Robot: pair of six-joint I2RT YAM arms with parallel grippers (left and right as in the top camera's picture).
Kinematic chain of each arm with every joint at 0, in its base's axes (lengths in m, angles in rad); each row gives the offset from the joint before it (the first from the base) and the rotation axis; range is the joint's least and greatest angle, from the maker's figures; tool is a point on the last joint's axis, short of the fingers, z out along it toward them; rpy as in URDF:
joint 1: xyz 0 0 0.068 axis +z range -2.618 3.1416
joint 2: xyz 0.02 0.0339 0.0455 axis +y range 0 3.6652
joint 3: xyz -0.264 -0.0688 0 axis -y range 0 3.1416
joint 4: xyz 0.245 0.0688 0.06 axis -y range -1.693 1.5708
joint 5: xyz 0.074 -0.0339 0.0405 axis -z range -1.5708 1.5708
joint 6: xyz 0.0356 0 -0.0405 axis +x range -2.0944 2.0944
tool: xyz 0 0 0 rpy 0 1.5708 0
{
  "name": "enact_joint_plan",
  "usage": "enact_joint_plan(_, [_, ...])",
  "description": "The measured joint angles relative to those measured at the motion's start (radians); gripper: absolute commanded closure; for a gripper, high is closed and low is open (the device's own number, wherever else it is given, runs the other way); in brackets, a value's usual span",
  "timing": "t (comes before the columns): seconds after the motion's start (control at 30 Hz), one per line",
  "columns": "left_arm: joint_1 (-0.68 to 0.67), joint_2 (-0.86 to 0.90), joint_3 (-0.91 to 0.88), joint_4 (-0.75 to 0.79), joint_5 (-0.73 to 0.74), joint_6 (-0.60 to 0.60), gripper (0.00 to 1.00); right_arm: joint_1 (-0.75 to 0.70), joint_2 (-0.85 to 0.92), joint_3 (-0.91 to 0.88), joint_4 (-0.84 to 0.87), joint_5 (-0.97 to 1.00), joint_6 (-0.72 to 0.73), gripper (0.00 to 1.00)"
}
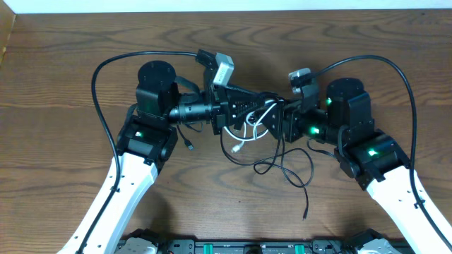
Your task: Untangle cables
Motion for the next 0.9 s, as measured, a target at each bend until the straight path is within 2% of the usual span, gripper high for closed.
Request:
enact_joint_plan(0.03, [-0.003, 0.000, 0.000, 0.000, 0.000, -0.006, 0.92, 0.002, 0.002, 0.000, 0.005, 0.024, 0.028, 0.80])
enact_joint_plan(0.07, [-0.005, 0.000, 0.000, 0.000, 0.002, -0.009, 0.92, 0.005, 0.003, 0.000, 0.007, 0.054, 0.062, 0.90])
enact_joint_plan(0.1, [-0.005, 0.000, 0.000, 0.000, 0.003, -0.011, 0.92, 0.007, 0.004, 0.000, 0.004, 0.082, 0.082, 0.96])
enact_joint_plan(0.13, [-0.005, 0.000, 0.000, -0.001, 0.003, -0.011, 0.92, 0.009, 0.004, 0.000, 0.000, 0.105, 0.102, 0.99])
enact_joint_plan(0.37, [-0.011, 0.023, -0.011, 0.023, -0.001, -0.018, 0.92, 0.025, -0.005, 0.024, -0.132, 0.225, 0.150, 0.99])
enact_joint_plan(0.6, [0.002, 0.024, -0.016, 0.046, -0.008, -0.022, 0.92, 0.026, -0.013, 0.031, -0.174, 0.256, 0.125, 0.99])
enact_joint_plan(0.73, [0.064, 0.024, -0.016, 0.048, -0.001, -0.026, 0.92, 0.024, -0.026, 0.031, -0.204, 0.260, 0.107, 0.99])
enact_joint_plan(0.9, [0.208, 0.008, -0.012, 0.078, 0.002, -0.058, 0.92, -0.039, -0.050, 0.000, -0.289, 0.356, 0.090, 0.99])
